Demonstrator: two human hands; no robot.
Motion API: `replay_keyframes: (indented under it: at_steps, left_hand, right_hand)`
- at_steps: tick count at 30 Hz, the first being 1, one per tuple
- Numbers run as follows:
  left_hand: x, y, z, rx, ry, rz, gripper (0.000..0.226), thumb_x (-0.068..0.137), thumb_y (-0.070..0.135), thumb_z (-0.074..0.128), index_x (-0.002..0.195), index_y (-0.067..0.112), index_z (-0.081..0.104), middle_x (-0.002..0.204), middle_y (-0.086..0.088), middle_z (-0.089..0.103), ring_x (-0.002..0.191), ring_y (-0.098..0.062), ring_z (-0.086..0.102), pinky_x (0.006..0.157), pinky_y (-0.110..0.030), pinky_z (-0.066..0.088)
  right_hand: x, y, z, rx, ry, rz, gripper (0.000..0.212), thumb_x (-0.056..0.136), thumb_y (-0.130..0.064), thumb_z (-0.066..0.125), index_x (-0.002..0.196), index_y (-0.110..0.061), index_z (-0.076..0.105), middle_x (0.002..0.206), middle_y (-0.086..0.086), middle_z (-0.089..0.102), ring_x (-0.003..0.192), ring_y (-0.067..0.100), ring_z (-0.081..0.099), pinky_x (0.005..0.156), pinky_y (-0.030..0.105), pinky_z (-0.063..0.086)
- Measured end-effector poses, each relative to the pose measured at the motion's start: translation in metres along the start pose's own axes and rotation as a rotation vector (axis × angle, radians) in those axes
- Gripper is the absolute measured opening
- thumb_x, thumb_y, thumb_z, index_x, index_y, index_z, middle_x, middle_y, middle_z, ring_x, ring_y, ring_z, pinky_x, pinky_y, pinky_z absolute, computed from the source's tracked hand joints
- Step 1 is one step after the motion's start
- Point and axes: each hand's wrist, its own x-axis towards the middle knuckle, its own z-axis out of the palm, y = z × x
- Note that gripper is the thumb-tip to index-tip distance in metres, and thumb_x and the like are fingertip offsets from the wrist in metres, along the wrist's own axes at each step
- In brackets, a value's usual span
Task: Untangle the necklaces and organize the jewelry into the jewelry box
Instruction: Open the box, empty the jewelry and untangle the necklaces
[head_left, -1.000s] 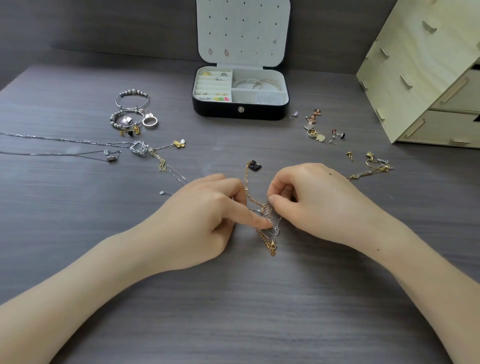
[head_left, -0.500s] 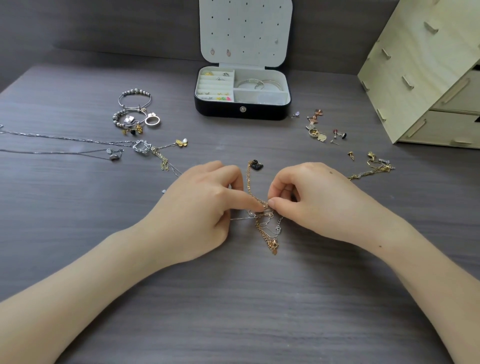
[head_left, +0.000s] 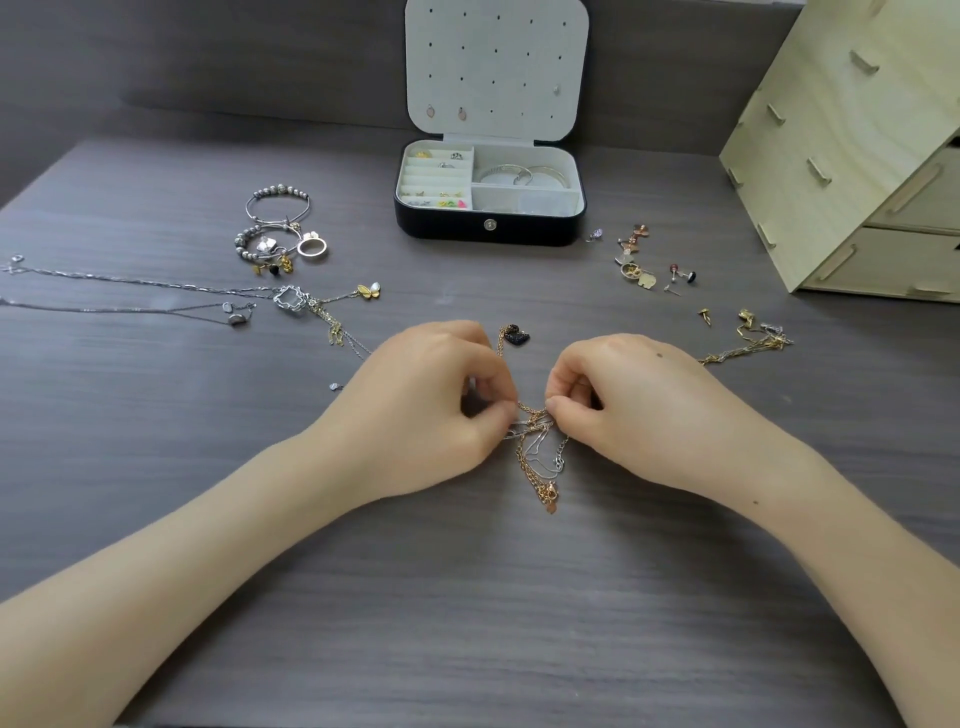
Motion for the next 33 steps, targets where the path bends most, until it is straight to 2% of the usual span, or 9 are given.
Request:
replay_keyframes:
  at_steps: [2,4,11,14,20,24,27,30,33]
  left_hand:
    - [0.006,0.004,0.003,-0.02,-0.025,-0.052,0.014,0.073,0.034,0.064,0.061,0.027,0.063,0.072,0.009,0.057,0.066,-0.002,0.049,0.065,-0.024,0.041]
    - [0.01,0.006,0.004,-0.014,-0.046,-0.094,0.018,0.075,0.03,0.07,0.06,0.027,0.062,0.071,0.009,0.056,0.063,-0.002,0.048,0.065,-0.025,0.041]
    - [0.018,0.009,0.001,0.024,-0.094,-0.218,0.022,0.075,0.028,0.07,0.056,0.029,0.06,0.064,0.01,0.057,0.059,-0.001,0.05,0.06,-0.023,0.04]
    - [0.019,0.011,0.003,0.023,-0.085,-0.248,0.021,0.074,0.028,0.07,0.055,0.028,0.061,0.062,0.01,0.059,0.058,-0.001,0.051,0.06,-0.023,0.04]
    - [0.021,0.015,0.005,0.038,-0.05,-0.273,0.019,0.072,0.032,0.07,0.055,0.028,0.061,0.067,0.008,0.062,0.063,-0.004,0.054,0.063,-0.027,0.047]
    - [0.021,0.017,0.006,0.073,-0.034,-0.282,0.021,0.073,0.033,0.069,0.056,0.028,0.058,0.065,0.01,0.058,0.067,-0.007,0.053,0.062,-0.026,0.042]
    - [0.021,0.017,0.007,0.086,-0.011,-0.273,0.019,0.075,0.034,0.067,0.06,0.027,0.057,0.064,0.012,0.056,0.068,-0.01,0.052,0.06,-0.025,0.037]
    - [0.019,0.017,0.008,0.106,0.013,-0.261,0.018,0.077,0.031,0.065,0.063,0.028,0.055,0.066,0.013,0.053,0.07,-0.008,0.048,0.06,-0.025,0.035]
    - [0.017,0.013,0.009,0.092,0.035,-0.227,0.021,0.079,0.029,0.064,0.062,0.03,0.052,0.068,0.011,0.052,0.069,-0.008,0.047,0.062,-0.025,0.035]
  right_hand:
    - [0.0,0.0,0.001,0.005,0.012,0.001,0.011,0.091,-0.03,0.049,0.086,-0.025,0.058,0.084,-0.012,0.055,0.09,0.015,0.054,0.075,0.029,0.039]
    - [0.001,0.0,0.002,0.01,0.023,0.006,0.011,0.092,-0.029,0.049,0.087,-0.024,0.058,0.083,-0.011,0.054,0.09,0.016,0.054,0.075,0.029,0.039]
    - [0.004,0.006,0.003,0.066,0.121,0.042,0.01,0.092,-0.029,0.048,0.086,-0.026,0.055,0.081,-0.012,0.052,0.084,0.011,0.049,0.065,0.025,0.026]
    - [0.004,0.007,0.003,0.11,0.113,0.039,0.009,0.093,-0.028,0.048,0.086,-0.026,0.055,0.082,-0.013,0.053,0.084,0.01,0.05,0.066,0.024,0.027]
    - [0.006,0.008,0.004,0.078,0.124,0.044,0.007,0.093,-0.027,0.049,0.089,-0.027,0.055,0.086,-0.012,0.052,0.089,0.012,0.051,0.07,0.024,0.03]
    - [0.008,0.01,0.005,0.046,0.15,0.012,0.012,0.092,-0.027,0.049,0.098,-0.025,0.059,0.086,-0.013,0.049,0.088,0.012,0.048,0.069,0.024,0.028]
    - [0.008,0.009,0.006,0.055,0.159,-0.022,0.008,0.091,-0.031,0.054,0.094,-0.026,0.06,0.079,-0.013,0.048,0.078,0.009,0.042,0.064,0.023,0.022]
    - [0.009,0.009,0.006,0.062,0.132,-0.036,0.007,0.089,-0.031,0.058,0.094,-0.027,0.06,0.072,-0.015,0.045,0.077,0.009,0.041,0.063,0.023,0.021]
    - [0.008,0.01,0.004,0.044,0.118,-0.042,0.007,0.089,-0.03,0.058,0.094,-0.026,0.061,0.076,-0.014,0.047,0.079,0.008,0.041,0.065,0.022,0.023]
